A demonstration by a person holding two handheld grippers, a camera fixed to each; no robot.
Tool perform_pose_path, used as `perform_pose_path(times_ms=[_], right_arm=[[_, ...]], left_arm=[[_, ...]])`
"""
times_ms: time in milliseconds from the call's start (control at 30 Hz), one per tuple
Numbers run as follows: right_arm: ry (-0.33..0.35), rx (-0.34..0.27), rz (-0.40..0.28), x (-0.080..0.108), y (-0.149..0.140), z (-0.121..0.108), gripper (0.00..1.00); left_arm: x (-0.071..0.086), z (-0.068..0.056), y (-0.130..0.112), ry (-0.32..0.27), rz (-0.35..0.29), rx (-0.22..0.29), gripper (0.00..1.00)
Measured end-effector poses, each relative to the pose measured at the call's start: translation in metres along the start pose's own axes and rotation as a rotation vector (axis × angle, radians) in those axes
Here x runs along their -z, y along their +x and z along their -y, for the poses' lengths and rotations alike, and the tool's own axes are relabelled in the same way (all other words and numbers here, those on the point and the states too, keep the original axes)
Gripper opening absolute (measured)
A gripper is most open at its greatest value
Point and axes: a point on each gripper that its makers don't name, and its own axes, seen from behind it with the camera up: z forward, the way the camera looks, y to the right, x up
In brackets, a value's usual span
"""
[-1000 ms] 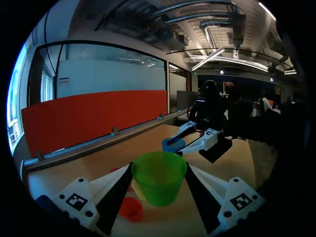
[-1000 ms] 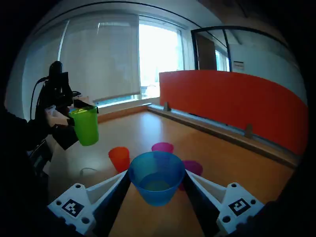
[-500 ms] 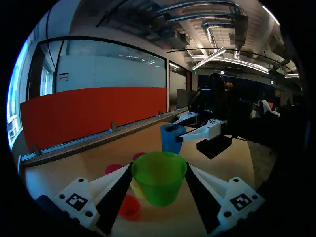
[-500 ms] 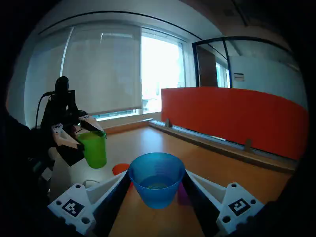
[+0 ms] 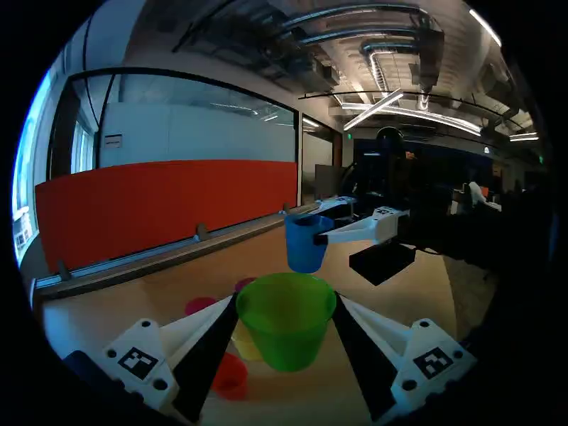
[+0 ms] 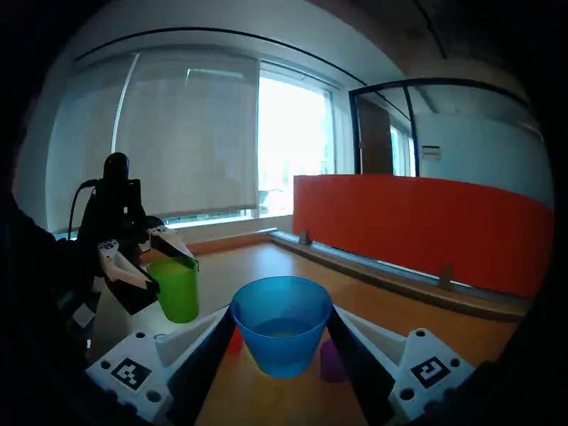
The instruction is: Pour water
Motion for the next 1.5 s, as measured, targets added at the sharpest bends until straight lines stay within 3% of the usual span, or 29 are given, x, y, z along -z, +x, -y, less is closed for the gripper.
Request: perform_pose_path(times_ms=[767, 1500], right_arm=[[0.001, 0.041, -0.04, 0.002, 0.037, 0.001, 0.91], [0.026, 0.092, -0.04, -0.001, 0.057, 0.01, 0.91]], left_arm=[[-0.006, -0.01, 0.018, -0.022, -0.124, 0.035, 0.9], [-0.01, -0.022, 0.014, -0.052, -0.107, 0.017, 0.9]])
